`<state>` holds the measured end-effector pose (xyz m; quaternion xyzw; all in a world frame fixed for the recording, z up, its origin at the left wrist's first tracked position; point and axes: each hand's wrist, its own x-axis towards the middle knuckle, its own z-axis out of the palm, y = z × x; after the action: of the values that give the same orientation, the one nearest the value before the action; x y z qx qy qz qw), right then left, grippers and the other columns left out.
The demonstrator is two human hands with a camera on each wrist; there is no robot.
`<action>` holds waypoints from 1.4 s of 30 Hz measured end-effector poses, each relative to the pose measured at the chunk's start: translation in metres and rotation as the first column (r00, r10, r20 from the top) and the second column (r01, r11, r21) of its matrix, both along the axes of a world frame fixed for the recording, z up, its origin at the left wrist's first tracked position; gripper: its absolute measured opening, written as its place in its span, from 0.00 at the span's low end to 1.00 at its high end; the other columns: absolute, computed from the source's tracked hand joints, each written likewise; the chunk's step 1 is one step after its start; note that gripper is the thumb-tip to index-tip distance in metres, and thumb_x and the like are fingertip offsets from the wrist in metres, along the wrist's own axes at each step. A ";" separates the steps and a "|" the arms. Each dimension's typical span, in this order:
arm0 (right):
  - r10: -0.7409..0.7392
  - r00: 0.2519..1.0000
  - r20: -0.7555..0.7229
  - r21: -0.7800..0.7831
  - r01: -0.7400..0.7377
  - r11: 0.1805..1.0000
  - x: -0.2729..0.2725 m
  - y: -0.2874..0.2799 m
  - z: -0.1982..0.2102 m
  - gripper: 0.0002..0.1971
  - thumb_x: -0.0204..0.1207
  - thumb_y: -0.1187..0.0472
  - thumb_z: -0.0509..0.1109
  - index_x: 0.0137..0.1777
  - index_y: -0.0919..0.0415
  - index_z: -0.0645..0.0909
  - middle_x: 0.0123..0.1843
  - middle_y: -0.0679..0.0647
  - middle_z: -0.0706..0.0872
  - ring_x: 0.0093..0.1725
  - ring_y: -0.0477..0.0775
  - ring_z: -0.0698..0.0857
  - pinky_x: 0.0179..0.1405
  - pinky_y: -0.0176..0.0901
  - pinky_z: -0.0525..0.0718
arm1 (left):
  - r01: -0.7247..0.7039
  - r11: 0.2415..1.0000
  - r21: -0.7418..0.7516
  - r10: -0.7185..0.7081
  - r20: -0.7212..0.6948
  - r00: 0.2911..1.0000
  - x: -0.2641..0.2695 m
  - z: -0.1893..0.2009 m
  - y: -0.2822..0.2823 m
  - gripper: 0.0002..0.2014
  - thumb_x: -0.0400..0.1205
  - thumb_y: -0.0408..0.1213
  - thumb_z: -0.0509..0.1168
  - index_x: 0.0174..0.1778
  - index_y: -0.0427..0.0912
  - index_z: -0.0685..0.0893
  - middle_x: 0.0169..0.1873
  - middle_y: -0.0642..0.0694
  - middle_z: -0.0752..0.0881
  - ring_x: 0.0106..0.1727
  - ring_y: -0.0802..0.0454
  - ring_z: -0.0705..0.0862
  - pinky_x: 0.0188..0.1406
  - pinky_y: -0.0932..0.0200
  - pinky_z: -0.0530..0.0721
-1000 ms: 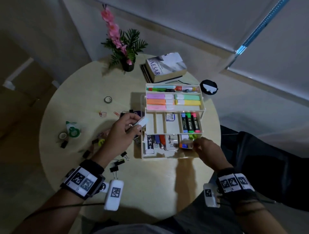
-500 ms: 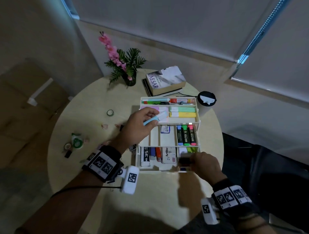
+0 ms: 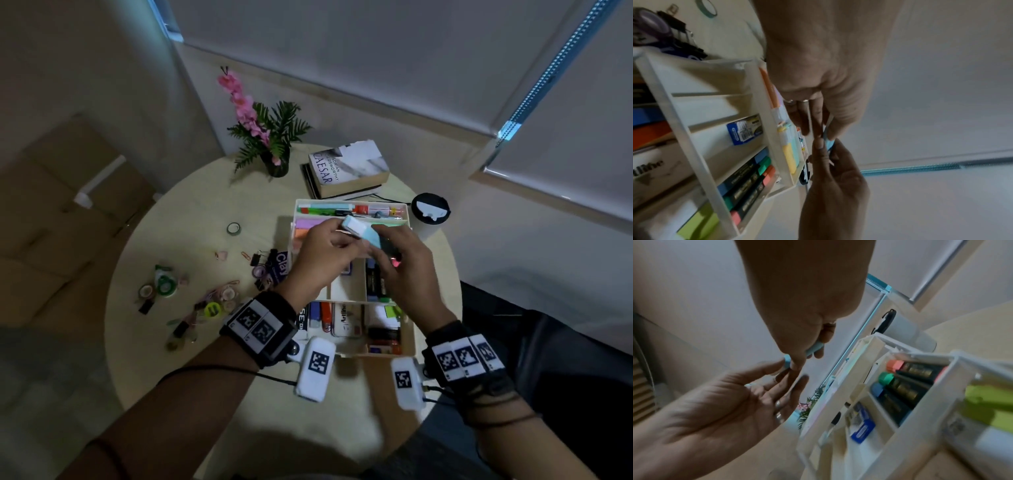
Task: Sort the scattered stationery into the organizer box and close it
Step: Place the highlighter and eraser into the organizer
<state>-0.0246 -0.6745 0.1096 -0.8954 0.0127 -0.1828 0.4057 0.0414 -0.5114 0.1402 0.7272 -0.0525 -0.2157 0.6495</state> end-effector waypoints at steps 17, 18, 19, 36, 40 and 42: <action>-0.058 0.984 -0.171 -0.371 -0.009 0.928 0.026 -0.036 -0.042 0.08 0.81 0.59 0.78 0.58 0.54 0.94 0.56 0.59 0.86 0.58 0.65 0.83 0.56 0.60 0.84 | -0.020 0.984 0.176 0.028 -0.039 0.999 -0.014 -0.036 0.108 0.16 0.82 0.34 0.77 0.65 0.48 0.88 0.59 0.50 0.89 0.62 0.56 0.88 0.62 0.63 0.87; -0.088 0.983 -0.158 -0.376 0.022 0.926 0.026 -0.033 -0.044 0.07 0.81 0.59 0.79 0.56 0.56 0.94 0.55 0.59 0.87 0.57 0.66 0.83 0.56 0.61 0.83 | -0.028 0.983 0.182 0.037 -0.045 0.998 -0.014 -0.037 0.113 0.16 0.83 0.34 0.76 0.65 0.47 0.88 0.59 0.50 0.89 0.63 0.55 0.88 0.64 0.58 0.87; -0.112 0.981 -0.155 -0.388 0.044 0.921 0.026 -0.030 -0.044 0.06 0.80 0.59 0.78 0.54 0.57 0.94 0.54 0.60 0.88 0.56 0.67 0.83 0.55 0.61 0.84 | -0.033 0.981 0.190 0.044 -0.053 0.998 -0.015 -0.038 0.117 0.15 0.84 0.33 0.75 0.66 0.46 0.87 0.59 0.49 0.89 0.62 0.55 0.88 0.65 0.57 0.87; 0.146 0.976 -0.162 -0.284 -0.188 0.940 0.023 0.158 -0.039 0.09 0.78 0.68 0.75 0.57 0.63 0.90 0.54 0.60 0.86 0.52 0.62 0.84 0.52 0.53 0.84 | -0.049 0.960 0.275 0.087 -0.129 0.988 -0.016 -0.078 0.237 0.10 0.85 0.33 0.72 0.60 0.47 0.90 0.56 0.51 0.91 0.59 0.58 0.88 0.58 0.59 0.87; 0.236 0.929 -0.283 -0.253 -0.310 0.917 0.052 0.204 -0.044 0.07 0.78 0.66 0.75 0.54 0.59 0.91 0.51 0.56 0.86 0.45 0.57 0.86 0.41 0.48 0.84 | -0.102 0.957 0.273 0.146 -0.149 0.978 -0.012 -0.094 0.272 0.09 0.83 0.33 0.73 0.58 0.47 0.91 0.54 0.50 0.92 0.57 0.54 0.90 0.59 0.56 0.87; 0.261 0.887 -0.381 -0.280 -0.379 0.882 0.071 0.223 -0.047 0.05 0.79 0.65 0.74 0.49 0.56 0.91 0.48 0.54 0.86 0.43 0.58 0.87 0.38 0.44 0.79 | -0.138 0.956 0.260 0.180 -0.144 0.973 -0.012 -0.101 0.289 0.07 0.83 0.32 0.74 0.56 0.44 0.91 0.54 0.47 0.93 0.56 0.54 0.89 0.56 0.60 0.86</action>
<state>0.0464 -0.4513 0.0625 -0.9597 -0.1016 0.0419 0.2586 0.0295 -0.2226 0.0392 0.7841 0.0880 -0.2275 0.5707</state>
